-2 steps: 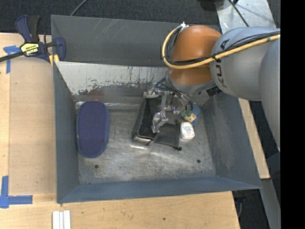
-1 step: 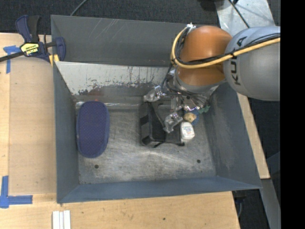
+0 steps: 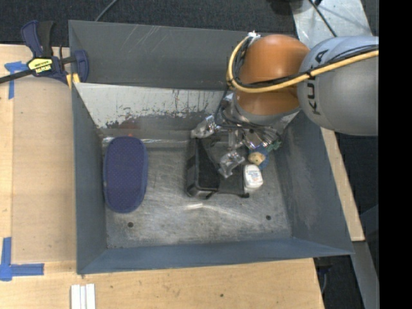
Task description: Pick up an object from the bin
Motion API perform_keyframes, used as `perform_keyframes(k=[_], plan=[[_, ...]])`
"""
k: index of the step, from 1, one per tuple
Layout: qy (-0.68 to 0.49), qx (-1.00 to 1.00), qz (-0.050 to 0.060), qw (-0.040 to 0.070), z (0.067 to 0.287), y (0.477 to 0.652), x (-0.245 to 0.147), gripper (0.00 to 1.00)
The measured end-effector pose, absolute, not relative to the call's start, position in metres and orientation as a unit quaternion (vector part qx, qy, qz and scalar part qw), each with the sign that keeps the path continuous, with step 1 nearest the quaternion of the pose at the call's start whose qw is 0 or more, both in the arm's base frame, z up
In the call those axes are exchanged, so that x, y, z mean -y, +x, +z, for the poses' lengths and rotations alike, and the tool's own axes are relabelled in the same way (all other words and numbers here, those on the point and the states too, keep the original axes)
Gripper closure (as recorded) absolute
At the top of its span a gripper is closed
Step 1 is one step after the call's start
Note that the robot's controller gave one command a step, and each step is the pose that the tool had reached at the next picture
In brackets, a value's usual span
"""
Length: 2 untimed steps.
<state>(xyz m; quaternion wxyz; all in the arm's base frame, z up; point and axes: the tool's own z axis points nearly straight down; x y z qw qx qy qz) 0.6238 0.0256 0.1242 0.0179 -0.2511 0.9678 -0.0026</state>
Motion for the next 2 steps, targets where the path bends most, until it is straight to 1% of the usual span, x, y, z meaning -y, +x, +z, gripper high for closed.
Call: perform_keyframes(k=[1, 2], plan=[[-0.25, -0.968, -0.001, 0.007, 0.115, 0.617, -0.024, 0.0], [-0.222, -0.975, 0.002, 0.021, 0.082, 0.624, -0.025, 0.0]])
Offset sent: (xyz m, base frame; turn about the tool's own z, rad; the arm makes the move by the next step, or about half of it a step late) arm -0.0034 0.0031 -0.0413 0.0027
